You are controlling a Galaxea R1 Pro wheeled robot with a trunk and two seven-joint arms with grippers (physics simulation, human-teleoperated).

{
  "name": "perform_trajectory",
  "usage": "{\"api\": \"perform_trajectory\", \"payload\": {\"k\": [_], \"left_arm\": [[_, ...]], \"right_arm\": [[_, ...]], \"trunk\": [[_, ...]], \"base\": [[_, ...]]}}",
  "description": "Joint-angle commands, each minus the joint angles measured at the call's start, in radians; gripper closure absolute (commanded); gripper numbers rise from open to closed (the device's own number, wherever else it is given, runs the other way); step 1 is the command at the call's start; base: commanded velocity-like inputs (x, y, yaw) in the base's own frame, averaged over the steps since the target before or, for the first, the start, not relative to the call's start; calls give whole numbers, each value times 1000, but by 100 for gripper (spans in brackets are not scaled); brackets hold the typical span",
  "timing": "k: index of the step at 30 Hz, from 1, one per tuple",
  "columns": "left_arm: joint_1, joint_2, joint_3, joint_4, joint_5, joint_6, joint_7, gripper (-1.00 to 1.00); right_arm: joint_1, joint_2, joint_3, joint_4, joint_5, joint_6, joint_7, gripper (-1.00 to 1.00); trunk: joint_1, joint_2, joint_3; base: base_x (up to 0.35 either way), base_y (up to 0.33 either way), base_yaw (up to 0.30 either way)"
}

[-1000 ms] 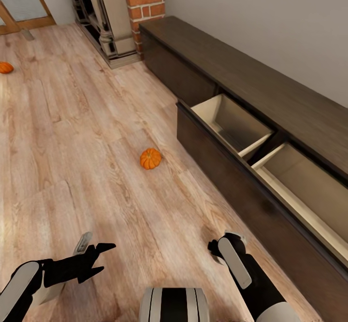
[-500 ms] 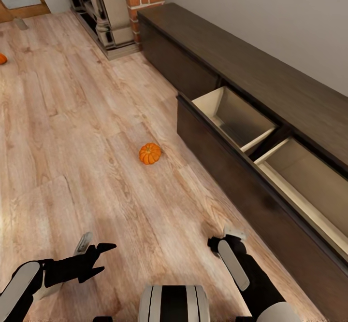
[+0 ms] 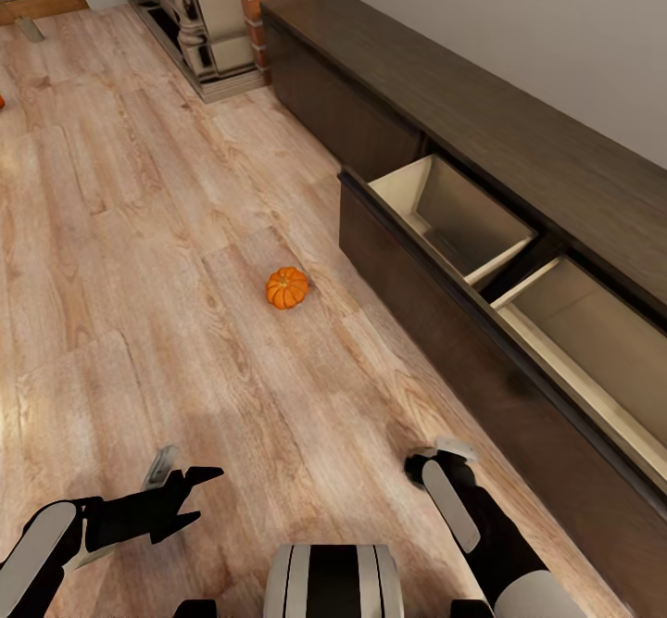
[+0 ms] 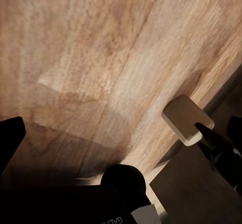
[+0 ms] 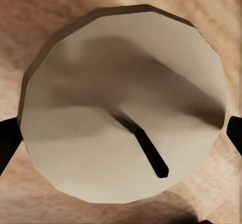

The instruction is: Place each of the two pumpkins and all three candles from the living room inside a cabinet in the living room (use any cabinet), then make sure every cabinet is closed, and position the cauldron so it is next to a table in the living room.

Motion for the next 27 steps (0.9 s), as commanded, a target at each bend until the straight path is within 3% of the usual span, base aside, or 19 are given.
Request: {"api": "perform_trajectory", "payload": {"k": [1, 22, 23, 27], "left_arm": [[0, 0, 0, 0, 0, 0, 0, -100], [0, -2, 0, 0, 0, 0, 0, -100], [0, -2, 0, 0, 0, 0, 0, -100], [0, -2, 0, 0, 0, 0, 0, -100]], "right_arm": [[-1, -2, 0, 2, 0, -2, 0, -100], [-3, -4, -1, 7, 0, -5, 1, -100], [-3, -4, -1, 7, 0, -4, 1, 100], [-3, -3, -1, 7, 0, -3, 2, 100]], "trunk": [[0, 0, 0], [1, -1, -12], [1, -1, -12], [1, -1, -12]], "base": [[0, 0, 0], [0, 0, 0], [0, 0, 0], [0, 0, 0]]}}
